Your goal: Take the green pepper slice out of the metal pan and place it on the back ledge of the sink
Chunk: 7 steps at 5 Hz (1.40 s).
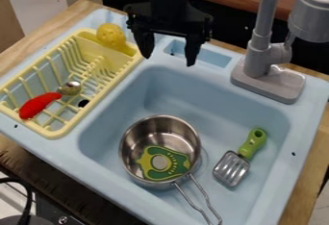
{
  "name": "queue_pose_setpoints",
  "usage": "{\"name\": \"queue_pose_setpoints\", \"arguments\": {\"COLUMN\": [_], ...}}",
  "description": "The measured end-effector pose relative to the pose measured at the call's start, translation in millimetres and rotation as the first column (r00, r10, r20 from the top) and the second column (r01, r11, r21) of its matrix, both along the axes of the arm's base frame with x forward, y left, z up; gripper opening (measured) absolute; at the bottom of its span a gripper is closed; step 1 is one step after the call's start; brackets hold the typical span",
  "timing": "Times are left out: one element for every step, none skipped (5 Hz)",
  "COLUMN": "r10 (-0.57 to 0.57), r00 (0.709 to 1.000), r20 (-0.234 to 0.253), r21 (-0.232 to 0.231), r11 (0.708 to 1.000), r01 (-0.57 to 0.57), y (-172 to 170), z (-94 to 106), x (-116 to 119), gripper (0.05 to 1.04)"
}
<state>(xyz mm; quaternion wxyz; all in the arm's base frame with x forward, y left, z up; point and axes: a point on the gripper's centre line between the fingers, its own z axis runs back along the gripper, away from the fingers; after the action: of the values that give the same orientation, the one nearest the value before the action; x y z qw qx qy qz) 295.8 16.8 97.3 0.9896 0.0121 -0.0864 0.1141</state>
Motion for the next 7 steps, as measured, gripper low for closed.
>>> {"name": "queue_pose_setpoints", "arguments": {"r10": [0.001, -0.12, -0.238, -0.388, -0.542, -0.647, -0.702], "r00": [0.999, 0.99, 0.968, 0.913, 0.825, 0.746, 0.695], "r20": [-0.032, -0.08, -0.078, -0.128, -0.163, -0.159, -0.156], "r21": [-0.005, -0.014, -0.022, -0.031, -0.053, -0.076, -0.107], "r11": [1.0, 0.993, 0.971, 0.922, 0.839, 0.761, 0.712], "r01": [-0.001, 0.119, 0.237, 0.387, 0.541, 0.644, 0.694], "y": [-1, -13, -22, -26, -27, -26, -27], "z": [-8.3, -17.5, -10.3, -15.2, -23.3, -36.4, -46.6], "x": [-5, -21, -28, -38, -50, -61, -72], "gripper": [0.999, 0.999, 0.999, 0.999, 0.999, 0.999, 0.999]}}
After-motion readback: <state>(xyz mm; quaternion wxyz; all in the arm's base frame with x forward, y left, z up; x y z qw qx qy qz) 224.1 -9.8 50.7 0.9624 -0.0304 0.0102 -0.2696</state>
